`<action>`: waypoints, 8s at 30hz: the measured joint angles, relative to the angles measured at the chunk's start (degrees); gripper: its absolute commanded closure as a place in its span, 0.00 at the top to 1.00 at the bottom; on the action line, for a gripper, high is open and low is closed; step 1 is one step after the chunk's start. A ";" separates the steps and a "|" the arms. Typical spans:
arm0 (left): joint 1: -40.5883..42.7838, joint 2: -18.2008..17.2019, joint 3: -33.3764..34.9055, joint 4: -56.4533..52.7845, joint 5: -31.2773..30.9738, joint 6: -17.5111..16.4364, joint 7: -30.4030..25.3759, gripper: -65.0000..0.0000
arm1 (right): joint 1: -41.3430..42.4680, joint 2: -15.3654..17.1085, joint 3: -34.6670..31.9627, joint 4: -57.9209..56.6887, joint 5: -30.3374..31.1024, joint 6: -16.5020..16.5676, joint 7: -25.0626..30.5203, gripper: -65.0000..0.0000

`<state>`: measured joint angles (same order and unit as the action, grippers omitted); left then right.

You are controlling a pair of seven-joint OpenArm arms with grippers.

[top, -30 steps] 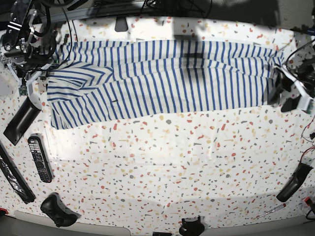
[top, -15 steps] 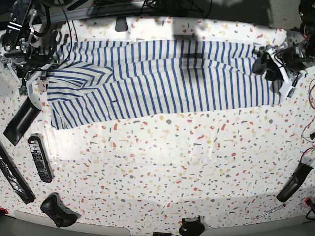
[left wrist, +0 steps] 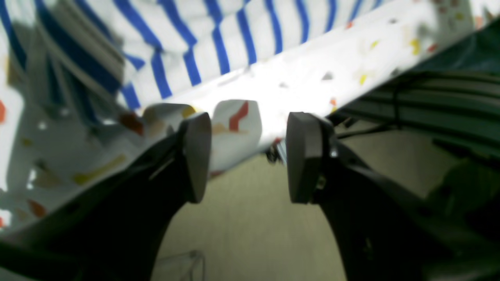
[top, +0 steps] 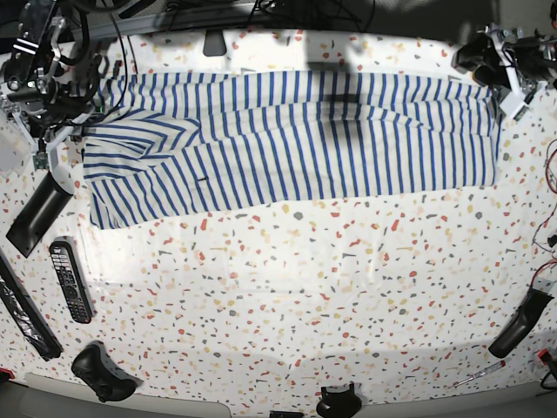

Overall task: Layout the t-shirt on the table in an organized manner, then fold the t-shirt properly
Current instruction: 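Regrasp the shirt end near the left gripper and tug it outward, then grasp the shirt edges with both grippers and pull the shirt flat, then release the shirt and move the left gripper to the shirt end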

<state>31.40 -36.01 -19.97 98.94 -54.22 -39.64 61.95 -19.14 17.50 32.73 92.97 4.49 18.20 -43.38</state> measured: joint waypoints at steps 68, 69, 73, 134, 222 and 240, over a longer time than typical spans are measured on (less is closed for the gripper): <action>-25.53 6.75 18.01 -4.52 4.66 2.56 -7.15 0.52 | -0.07 -0.07 -0.04 20.79 7.30 0.00 -0.35 0.26; -24.98 6.99 18.01 -4.52 6.08 4.85 -8.44 0.52 | -0.02 -0.04 -0.04 21.05 9.75 -0.02 0.00 0.26; -21.51 7.41 17.90 -4.52 9.01 6.84 -9.18 0.52 | -0.07 -0.07 -0.04 21.07 18.53 2.40 1.18 0.26; -32.85 -0.04 17.68 -18.56 24.20 17.73 -14.10 0.52 | 16.85 -4.35 -13.88 -7.98 7.45 9.81 0.85 0.26; -42.49 -0.48 0.39 -67.67 -22.58 -1.55 8.59 0.56 | -19.61 -4.13 -13.84 40.96 14.84 18.69 -0.11 0.26; -41.75 -0.70 0.50 -67.38 -29.51 -0.90 4.07 0.00 | -19.61 -4.15 -13.84 40.96 14.86 18.69 0.00 0.26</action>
<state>-10.35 -36.71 -19.46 31.55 -83.72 -40.53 66.02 -38.74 13.34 18.90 133.93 19.35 36.88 -43.38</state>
